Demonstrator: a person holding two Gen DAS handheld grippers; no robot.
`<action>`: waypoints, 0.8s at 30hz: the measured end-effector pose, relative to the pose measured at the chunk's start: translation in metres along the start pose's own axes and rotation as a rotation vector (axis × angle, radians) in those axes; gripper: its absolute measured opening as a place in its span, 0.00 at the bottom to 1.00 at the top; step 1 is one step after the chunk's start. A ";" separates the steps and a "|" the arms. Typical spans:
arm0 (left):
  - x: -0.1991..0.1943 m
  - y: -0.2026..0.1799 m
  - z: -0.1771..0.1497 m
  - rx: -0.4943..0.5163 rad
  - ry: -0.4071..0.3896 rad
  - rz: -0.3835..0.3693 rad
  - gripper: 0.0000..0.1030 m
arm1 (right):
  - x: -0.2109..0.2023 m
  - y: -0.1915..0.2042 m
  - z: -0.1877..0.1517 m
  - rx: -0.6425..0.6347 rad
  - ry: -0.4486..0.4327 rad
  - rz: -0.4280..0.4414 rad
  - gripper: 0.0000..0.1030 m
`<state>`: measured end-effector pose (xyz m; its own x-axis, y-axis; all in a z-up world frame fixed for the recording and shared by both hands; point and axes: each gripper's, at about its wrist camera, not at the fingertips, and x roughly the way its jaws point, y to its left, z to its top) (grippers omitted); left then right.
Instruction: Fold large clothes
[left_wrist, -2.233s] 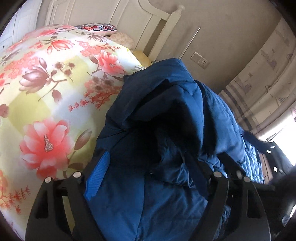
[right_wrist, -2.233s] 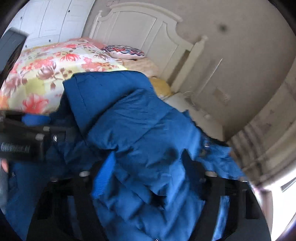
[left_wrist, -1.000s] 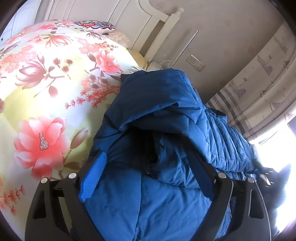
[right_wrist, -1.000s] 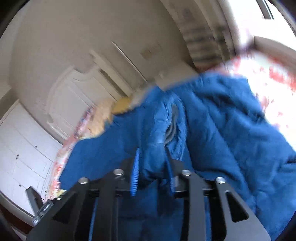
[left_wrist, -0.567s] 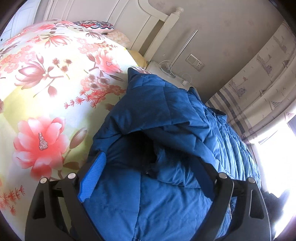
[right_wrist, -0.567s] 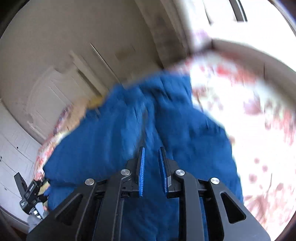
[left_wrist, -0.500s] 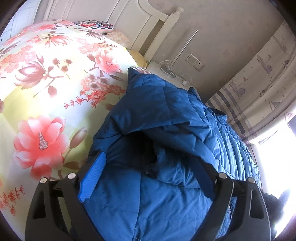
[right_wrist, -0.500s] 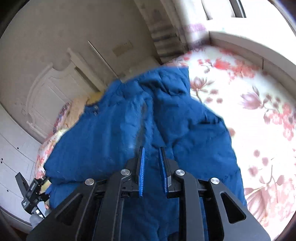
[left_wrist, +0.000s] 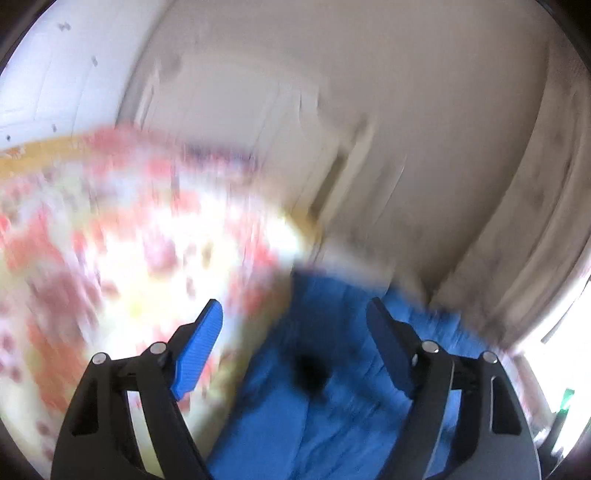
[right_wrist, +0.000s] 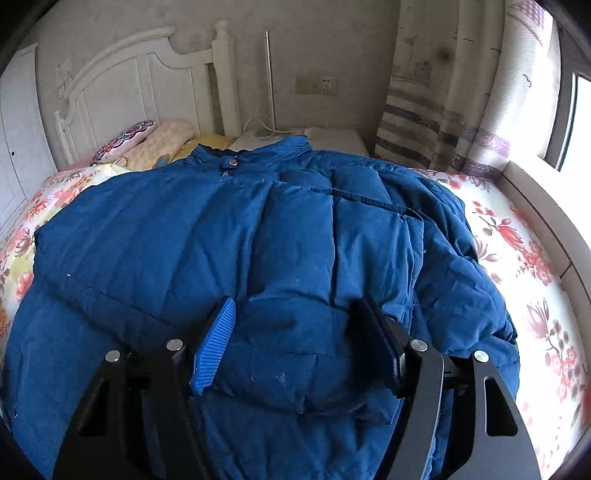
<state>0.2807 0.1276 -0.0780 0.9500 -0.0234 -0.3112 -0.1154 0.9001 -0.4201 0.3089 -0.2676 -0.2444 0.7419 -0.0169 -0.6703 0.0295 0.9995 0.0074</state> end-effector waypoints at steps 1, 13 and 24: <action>-0.002 -0.011 0.010 0.026 -0.006 -0.036 0.83 | 0.000 0.000 -0.001 -0.003 0.001 -0.002 0.65; 0.136 -0.100 -0.086 0.469 0.526 0.029 0.95 | 0.000 -0.008 -0.002 0.032 -0.011 0.043 0.66; 0.179 -0.165 -0.068 0.511 0.515 -0.023 0.98 | 0.000 -0.011 -0.002 0.047 -0.014 0.077 0.70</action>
<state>0.4506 -0.0550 -0.1223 0.6791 -0.1334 -0.7219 0.1727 0.9848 -0.0195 0.3074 -0.2786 -0.2459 0.7521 0.0590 -0.6564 0.0036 0.9956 0.0937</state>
